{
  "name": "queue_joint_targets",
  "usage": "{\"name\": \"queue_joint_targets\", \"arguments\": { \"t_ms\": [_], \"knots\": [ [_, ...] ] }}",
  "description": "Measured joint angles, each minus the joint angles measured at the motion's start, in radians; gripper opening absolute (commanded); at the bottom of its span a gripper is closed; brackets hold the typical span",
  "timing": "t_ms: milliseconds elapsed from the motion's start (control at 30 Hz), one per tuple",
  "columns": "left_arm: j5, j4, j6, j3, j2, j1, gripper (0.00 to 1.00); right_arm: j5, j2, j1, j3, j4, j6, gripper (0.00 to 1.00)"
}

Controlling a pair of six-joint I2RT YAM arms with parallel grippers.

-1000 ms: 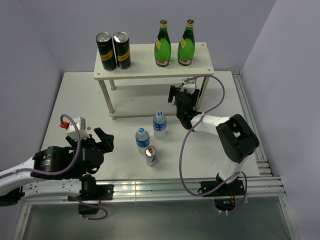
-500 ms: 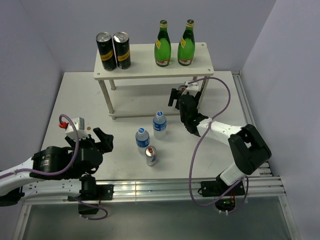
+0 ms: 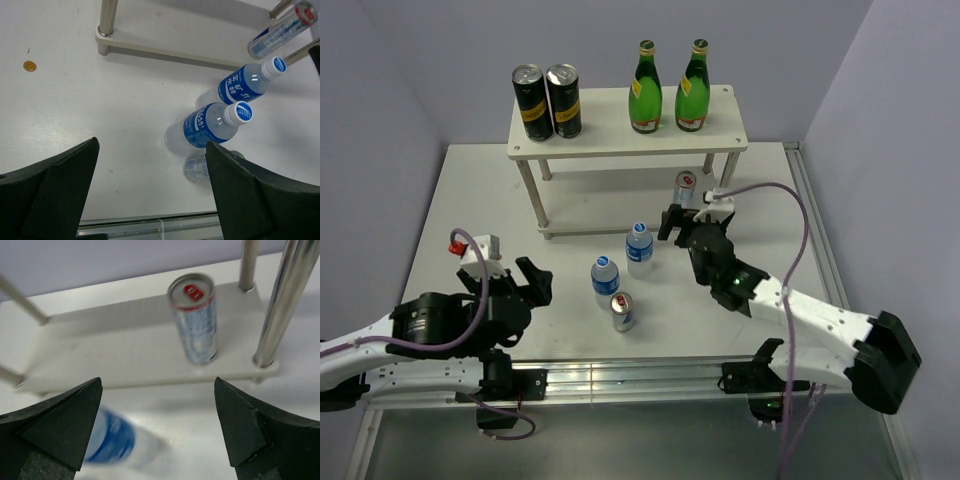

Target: Place and organize the beverage onto the shelf

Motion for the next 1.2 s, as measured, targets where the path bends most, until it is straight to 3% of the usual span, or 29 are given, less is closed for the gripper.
{"name": "queue_joint_targets", "arguments": {
  "t_ms": [233,333,567,833,1200],
  "knots": [
    [0.015,0.126,0.134,-0.008,0.225,-0.01,0.98,0.122,-0.293,0.302,-0.111,-0.177,0.137,1.0],
    [0.039,0.278,0.22,-0.04,0.32,-0.031,0.98,0.167,-0.355,0.404,-0.149,-0.268,0.217,1.0],
    [0.087,0.626,0.416,-0.162,0.329,-0.039,0.99,0.25,-0.476,0.579,-0.254,-0.491,0.427,1.0],
    [0.125,0.877,0.504,-0.226,0.44,0.015,0.99,0.304,-0.558,0.678,-0.291,-0.618,0.576,1.0],
    [0.182,1.067,0.529,-0.377,0.463,0.201,0.99,0.341,-0.624,0.711,-0.303,-0.701,0.651,1.0]
  ]
}}
